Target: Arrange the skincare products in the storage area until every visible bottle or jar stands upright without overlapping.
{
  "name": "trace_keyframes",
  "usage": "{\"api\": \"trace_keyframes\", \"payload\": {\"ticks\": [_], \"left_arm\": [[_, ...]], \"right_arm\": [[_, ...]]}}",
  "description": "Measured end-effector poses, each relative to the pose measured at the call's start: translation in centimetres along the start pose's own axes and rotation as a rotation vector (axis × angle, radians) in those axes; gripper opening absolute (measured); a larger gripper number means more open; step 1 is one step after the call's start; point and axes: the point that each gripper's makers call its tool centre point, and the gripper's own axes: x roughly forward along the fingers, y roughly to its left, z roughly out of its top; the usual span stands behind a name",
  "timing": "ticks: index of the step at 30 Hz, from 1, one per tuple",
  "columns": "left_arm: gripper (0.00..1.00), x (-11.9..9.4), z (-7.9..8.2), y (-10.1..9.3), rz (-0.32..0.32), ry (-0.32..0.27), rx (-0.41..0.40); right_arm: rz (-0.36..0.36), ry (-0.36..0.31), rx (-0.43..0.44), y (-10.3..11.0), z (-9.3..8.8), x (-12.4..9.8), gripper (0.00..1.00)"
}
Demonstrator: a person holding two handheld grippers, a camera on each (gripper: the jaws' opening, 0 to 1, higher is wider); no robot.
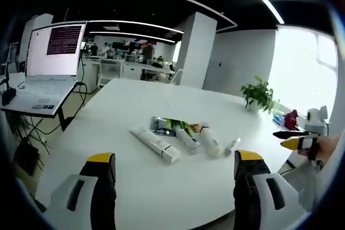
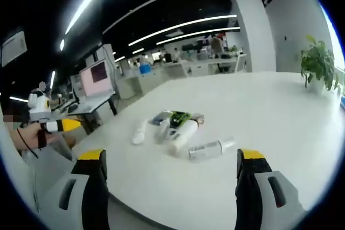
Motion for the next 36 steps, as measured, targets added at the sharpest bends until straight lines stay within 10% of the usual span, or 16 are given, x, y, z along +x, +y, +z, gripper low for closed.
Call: {"api": "trace_keyframes", "payload": {"ticks": [36], "left_arm": [[0.71, 0.3, -0.7, -0.5, -0.043, 0.029, 0.035]], "right_arm": [[0.099, 0.324, -0.010, 1.9, -1.2, 10.0, 0.78]]}}
